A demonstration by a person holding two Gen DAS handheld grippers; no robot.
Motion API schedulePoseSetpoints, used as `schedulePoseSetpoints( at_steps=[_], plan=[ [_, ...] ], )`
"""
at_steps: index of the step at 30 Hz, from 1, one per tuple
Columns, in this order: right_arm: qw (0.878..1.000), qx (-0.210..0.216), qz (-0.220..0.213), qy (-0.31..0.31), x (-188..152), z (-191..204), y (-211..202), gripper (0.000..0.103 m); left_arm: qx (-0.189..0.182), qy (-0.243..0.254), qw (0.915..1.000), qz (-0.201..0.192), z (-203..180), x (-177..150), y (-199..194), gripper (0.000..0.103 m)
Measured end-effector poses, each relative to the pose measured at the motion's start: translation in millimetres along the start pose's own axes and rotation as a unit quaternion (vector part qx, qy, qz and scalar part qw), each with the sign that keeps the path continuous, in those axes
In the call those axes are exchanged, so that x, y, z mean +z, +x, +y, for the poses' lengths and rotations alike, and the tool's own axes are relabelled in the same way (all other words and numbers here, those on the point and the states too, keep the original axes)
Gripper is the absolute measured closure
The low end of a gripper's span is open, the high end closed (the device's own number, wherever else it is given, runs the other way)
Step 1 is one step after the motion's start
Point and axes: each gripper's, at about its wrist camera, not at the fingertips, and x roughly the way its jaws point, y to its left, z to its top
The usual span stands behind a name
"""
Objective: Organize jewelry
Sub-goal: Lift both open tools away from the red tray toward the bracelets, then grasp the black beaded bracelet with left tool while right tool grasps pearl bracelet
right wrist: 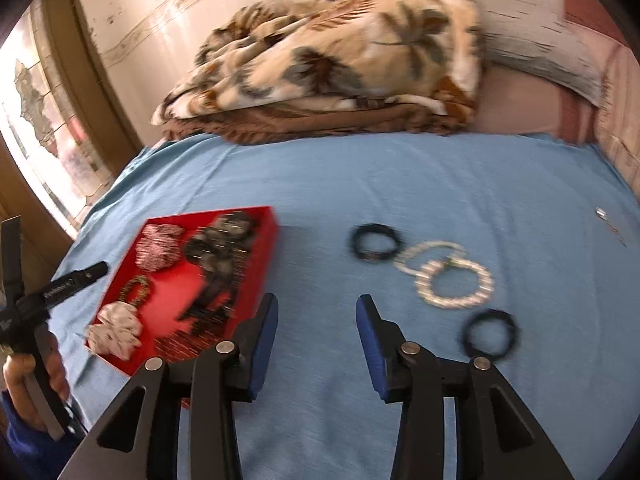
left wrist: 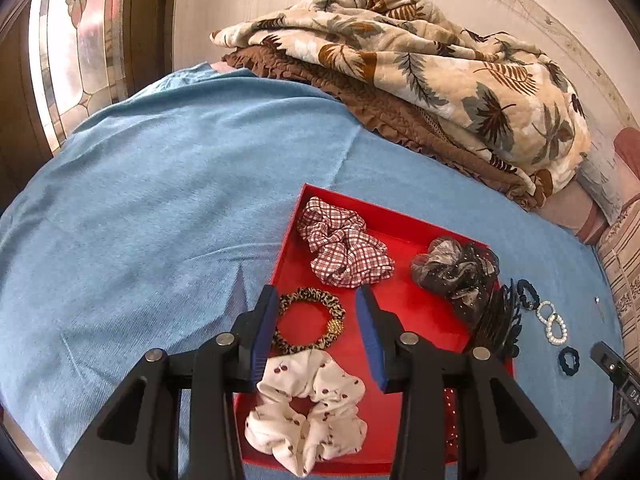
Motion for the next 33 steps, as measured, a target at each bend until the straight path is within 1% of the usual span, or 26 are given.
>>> schedulePoseSetpoints(
  at_steps=[3, 7, 9, 10, 13, 16, 18, 19, 23, 26, 30, 33],
  plan=[
    [1.0, -0.018, -0.002, 0.019, -10.2, -33.4, -12.3, 0.057, 0.0, 0.006, 0.9997, -0.023, -8.0, -7.8, -14.0, 0.064],
    [0.998, -0.041, -0.002, 0.053, -25.2, -80.1, -25.8, 0.057, 0.011, 0.03, 0.9973, -0.067, -27.7, -21.5, -38.6, 0.064],
    [0.997, -0.046, -0.003, 0.063, -30.8, -96.3, -29.9, 0.057, 0.018, 0.048, 0.9946, -0.091, -41.3, -33.2, -53.9, 0.058],
    [0.997, -0.049, -0.003, 0.067, -34.0, -105.9, -31.9, 0.056, 0.019, 0.054, 0.9937, -0.097, -46.7, -37.2, -59.1, 0.055],
    [0.996, -0.055, -0.006, 0.071, -38.6, -125.1, -34.0, 0.056, 0.005, 0.078, 0.9919, -0.1, -69.4, -50.5, -76.1, 0.055],
    [0.996, -0.053, -0.01, 0.075, -39.1, -138.2, -30.5, 0.056, -0.022, 0.113, 0.9889, -0.095, -99.9, -60.3, -90.5, 0.054],
    [0.996, -0.046, -0.011, 0.08, -38.7, -145.6, -25.6, 0.055, -0.039, 0.137, 0.9862, -0.085, -121.3, -63.8, -94.9, 0.052],
    [0.996, -0.042, -0.011, 0.081, -38.4, -148.2, -22.3, 0.055, -0.046, 0.145, 0.9849, -0.082, -131.2, -64.9, -95.7, 0.05],
    [0.997, -0.027, 0.0, 0.079, -36.3, -152.4, -8.2, 0.055, -0.07, 0.176, 0.9802, -0.056, -177.3, -66.0, -86.8, 0.049],
    [0.997, -0.016, 0.0, 0.069, -32.6, -152.6, -2.7, 0.055, -0.088, 0.183, 0.9786, -0.031, -208.7, -63.8, -70.5, 0.049],
    [0.999, -0.009, -0.002, 0.054, -22.1, -153.4, 6.2, 0.055, -0.088, 0.185, 0.9788, -0.004, -240.3, -55.8, -40.6, 0.049],
    [0.999, -0.001, -0.002, 0.035, -8.5, -149.9, 19.6, 0.055, -0.093, 0.174, 0.9799, 0.028, -259.9, -43.6, -7.6, 0.049]
  ],
)
